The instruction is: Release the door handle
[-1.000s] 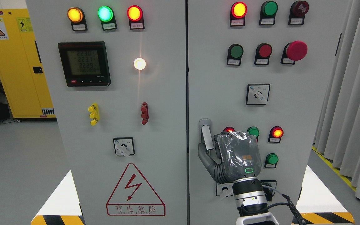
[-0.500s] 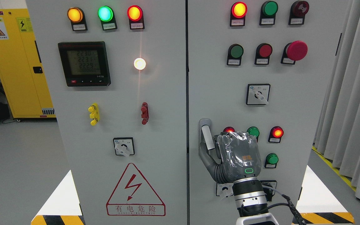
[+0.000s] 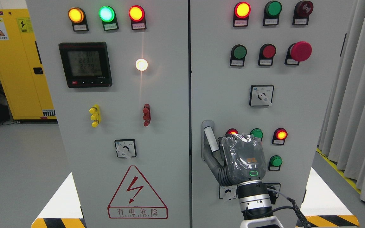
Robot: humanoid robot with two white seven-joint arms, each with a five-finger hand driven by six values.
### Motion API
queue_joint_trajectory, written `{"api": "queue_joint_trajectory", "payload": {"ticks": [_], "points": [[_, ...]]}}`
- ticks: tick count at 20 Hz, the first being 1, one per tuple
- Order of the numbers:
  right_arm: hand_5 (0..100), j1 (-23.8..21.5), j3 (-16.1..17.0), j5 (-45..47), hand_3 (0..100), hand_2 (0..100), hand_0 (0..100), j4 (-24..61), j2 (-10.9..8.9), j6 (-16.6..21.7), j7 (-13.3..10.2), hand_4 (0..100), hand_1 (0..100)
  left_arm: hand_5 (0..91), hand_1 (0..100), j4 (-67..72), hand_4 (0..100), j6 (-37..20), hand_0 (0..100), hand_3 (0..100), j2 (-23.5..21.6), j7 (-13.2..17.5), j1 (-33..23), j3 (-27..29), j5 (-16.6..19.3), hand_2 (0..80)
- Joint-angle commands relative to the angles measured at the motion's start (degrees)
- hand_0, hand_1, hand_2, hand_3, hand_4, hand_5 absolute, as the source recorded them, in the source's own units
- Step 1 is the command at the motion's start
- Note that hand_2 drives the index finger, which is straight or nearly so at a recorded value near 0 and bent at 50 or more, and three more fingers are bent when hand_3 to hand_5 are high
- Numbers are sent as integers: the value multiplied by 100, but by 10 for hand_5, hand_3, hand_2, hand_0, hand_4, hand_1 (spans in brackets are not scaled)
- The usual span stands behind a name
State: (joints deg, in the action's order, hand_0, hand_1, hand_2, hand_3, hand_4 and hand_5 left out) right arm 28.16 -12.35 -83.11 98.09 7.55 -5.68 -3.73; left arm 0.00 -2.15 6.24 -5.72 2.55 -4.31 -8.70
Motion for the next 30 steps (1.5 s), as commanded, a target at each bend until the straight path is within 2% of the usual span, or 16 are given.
{"api": "queue_joint_trajectory", "payload": {"ticks": [1,16,20,24,26,30], "points": [[1000,-4,39,5,1000,1000,686,17,0,-3,-5,1000,469,0,556,-70,0,-5,120,0,0,1,0,0,0,0],[1000,-21,48,23,1000,1000,654,70,-8,-3,-31,1000,437,0,556,-70,0,-5,120,0,0,1,0,0,0,0],[1000,-21,48,32,1000,1000,683,70,-8,6,-40,1000,420,0,556,-70,0,-5,120,0,0,1,0,0,0,0],[1000,-30,171,41,1000,1000,621,123,-17,15,-31,1000,413,0,556,-70,0,-5,120,0,0,1,0,0,0,0],[1000,-30,197,49,1000,1000,559,140,-26,23,-31,1000,416,0,556,-70,0,-5,120,0,0,1,0,0,0,0],[1000,-30,215,49,1000,1000,511,140,-26,23,-31,1000,417,0,556,-70,0,-5,120,0,0,1,0,0,0,0]]}}
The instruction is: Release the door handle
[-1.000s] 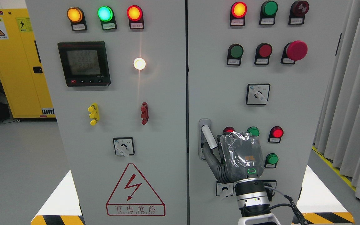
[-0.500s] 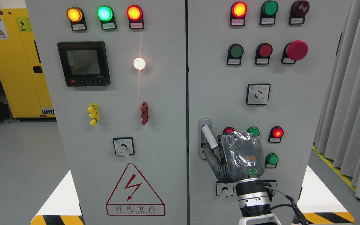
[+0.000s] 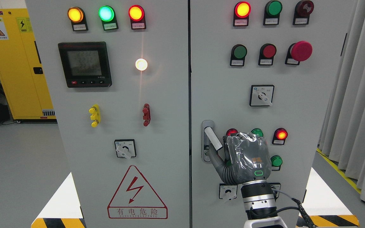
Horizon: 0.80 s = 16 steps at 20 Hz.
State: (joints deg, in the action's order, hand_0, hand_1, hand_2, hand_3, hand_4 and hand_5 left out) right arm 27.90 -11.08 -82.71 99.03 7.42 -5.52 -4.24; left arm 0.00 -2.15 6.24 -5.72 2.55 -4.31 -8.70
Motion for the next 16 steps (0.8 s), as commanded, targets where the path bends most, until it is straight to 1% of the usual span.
{"api": "queue_joint_trajectory", "payload": {"ticks": [1,9,11,16], "points": [[1000,-4,89,9,1000,1000,506,47,-12,7,20,1000,417,0,556,-70,0,-5,120,0,0,1,0,0,0,0],[1000,-4,89,9,1000,1000,470,47,-3,7,11,1000,418,0,556,-70,0,-5,120,0,0,1,0,0,0,0],[1000,-4,98,18,1000,1000,443,47,-3,7,11,1000,412,0,556,-70,0,-5,120,0,0,1,0,0,0,0],[1000,-4,98,18,1000,1000,417,47,-3,7,2,1000,400,0,556,-70,0,-5,120,0,0,1,0,0,0,0]]}}
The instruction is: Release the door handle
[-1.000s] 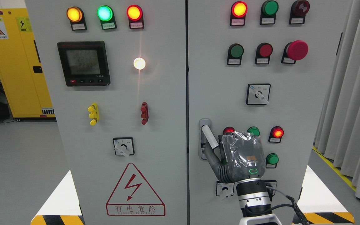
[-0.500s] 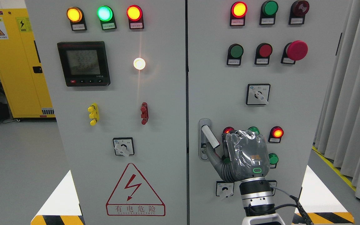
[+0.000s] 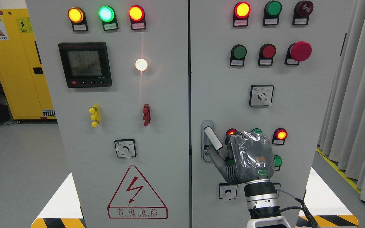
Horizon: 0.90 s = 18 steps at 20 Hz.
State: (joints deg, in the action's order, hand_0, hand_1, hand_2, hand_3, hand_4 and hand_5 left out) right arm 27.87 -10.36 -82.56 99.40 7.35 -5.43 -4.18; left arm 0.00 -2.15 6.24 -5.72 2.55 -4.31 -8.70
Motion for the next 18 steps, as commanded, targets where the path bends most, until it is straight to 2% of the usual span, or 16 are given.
{"api": "queue_joint_trajectory", "payload": {"ticks": [1,10,18], "points": [[1000,-1,26,3,1000,1000,416,9,3,-2,-4,1000,399,0,556,-70,0,-5,120,0,0,1,0,0,0,0],[1000,-1,26,12,1000,1000,412,9,3,-2,-4,1000,389,0,556,-70,0,-5,120,0,0,1,0,0,0,0],[1000,-1,52,12,1000,1000,487,9,3,7,-4,1000,377,0,556,-70,0,-5,120,0,0,1,0,0,0,0]]}}
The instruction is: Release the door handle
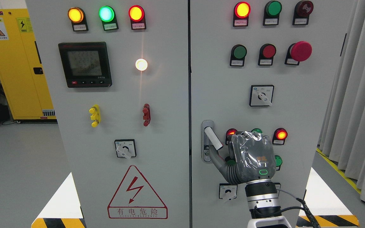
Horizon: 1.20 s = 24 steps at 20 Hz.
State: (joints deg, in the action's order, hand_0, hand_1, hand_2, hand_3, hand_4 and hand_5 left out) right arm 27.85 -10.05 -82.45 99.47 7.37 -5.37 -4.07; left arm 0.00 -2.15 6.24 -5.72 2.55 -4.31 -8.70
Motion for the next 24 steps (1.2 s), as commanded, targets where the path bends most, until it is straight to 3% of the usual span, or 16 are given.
{"api": "queue_joint_trajectory", "payload": {"ticks": [1,24], "points": [[1000,1,21,1,1000,1000,492,2,-8,1,-15,1000,377,0,556,-70,0,-5,120,0,0,1,0,0,0,0],[1000,9,30,1,1000,1000,538,63,-26,10,-15,1000,412,0,556,-70,0,-5,120,0,0,1,0,0,0,0]]}}
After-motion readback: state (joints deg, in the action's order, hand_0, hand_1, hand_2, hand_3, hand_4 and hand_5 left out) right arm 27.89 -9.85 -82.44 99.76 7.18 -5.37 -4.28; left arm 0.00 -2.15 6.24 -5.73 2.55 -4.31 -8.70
